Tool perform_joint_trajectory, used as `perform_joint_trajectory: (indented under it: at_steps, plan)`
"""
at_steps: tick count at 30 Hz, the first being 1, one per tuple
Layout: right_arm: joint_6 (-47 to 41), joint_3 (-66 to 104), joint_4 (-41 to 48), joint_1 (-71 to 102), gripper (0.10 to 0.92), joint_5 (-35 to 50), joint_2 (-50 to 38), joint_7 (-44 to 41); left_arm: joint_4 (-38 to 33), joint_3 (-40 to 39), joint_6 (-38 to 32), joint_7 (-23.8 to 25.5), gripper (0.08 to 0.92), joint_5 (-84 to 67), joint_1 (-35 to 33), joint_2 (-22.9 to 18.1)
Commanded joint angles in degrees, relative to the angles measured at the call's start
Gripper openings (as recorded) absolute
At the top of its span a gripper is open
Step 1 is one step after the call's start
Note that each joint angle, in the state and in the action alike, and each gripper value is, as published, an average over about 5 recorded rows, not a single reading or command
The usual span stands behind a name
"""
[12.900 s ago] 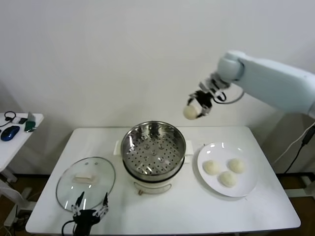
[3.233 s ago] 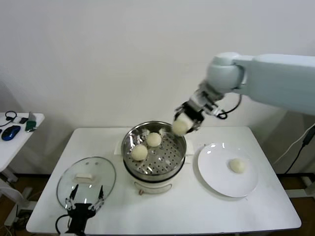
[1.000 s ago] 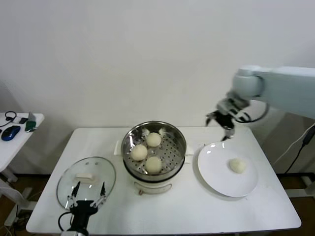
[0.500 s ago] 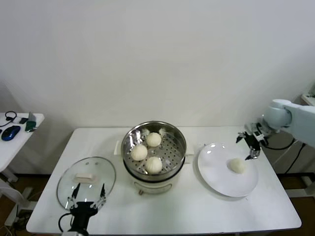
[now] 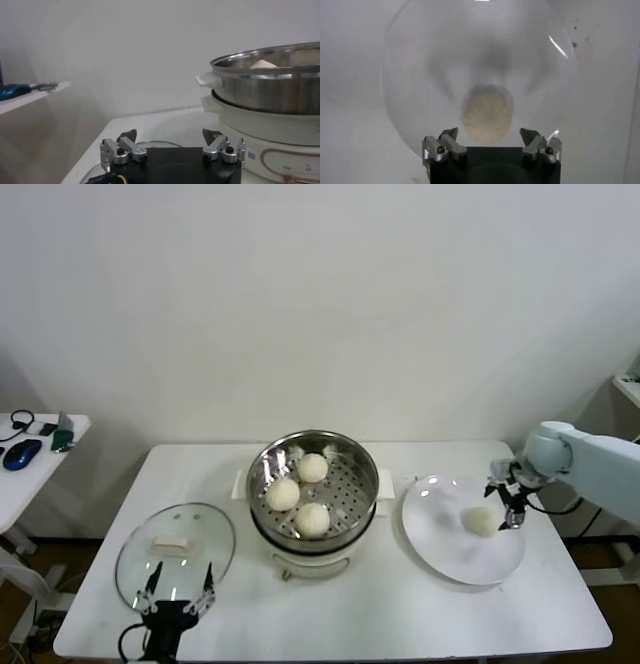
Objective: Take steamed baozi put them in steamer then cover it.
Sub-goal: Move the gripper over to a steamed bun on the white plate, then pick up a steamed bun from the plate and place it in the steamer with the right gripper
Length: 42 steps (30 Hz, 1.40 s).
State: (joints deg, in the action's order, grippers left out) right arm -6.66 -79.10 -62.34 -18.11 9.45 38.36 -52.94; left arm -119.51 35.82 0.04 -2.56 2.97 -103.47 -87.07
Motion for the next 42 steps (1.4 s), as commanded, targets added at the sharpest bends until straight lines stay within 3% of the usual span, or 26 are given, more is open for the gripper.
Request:
perform_joint_trajectory:
  at_steps: [1,6,14,22,32,42]
  plan:
    - [-0.65,6.11,5.28,7.20,0.823,-2.13,2.82,0.63,-0.06,0.12,-0.05,-0.02,0.823,0.06,-0.22,0.05]
    - [-0.71,6.57,6.18,7.31,0.807,-2.10,3.57,0.53,-0.03,0.18,-0.08,-0.06,0.823,0.01,-0.24,0.10]
    - [-0.73,6.71,5.66,6.51,0.714,-1.54,3.79,-0.10,0.01,0.16,0.11,-0.08,0.823,-0.06,0.12,0.11]
    - [-0.54,-0.47,0.78,-3.50,0.638,4.03,2.38,-2.59,0.10,-0.02,0.24,-0.22,0.823,-0.10,0.27,-0.05]
    - [-0.26,-22.15,-10.47,-36.87,0.628,23.08,6.98,-4.90,-0.09,-0.09,0.40,-0.22,0.823,-0.15,0.59,0.03]
    - [-5.97,-19.94,-17.94,-51.57,0.628,39.90,20.61,-4.78,-0.75,-0.17,0.42,-0.10,0.823,-0.43,0.99,0.49]
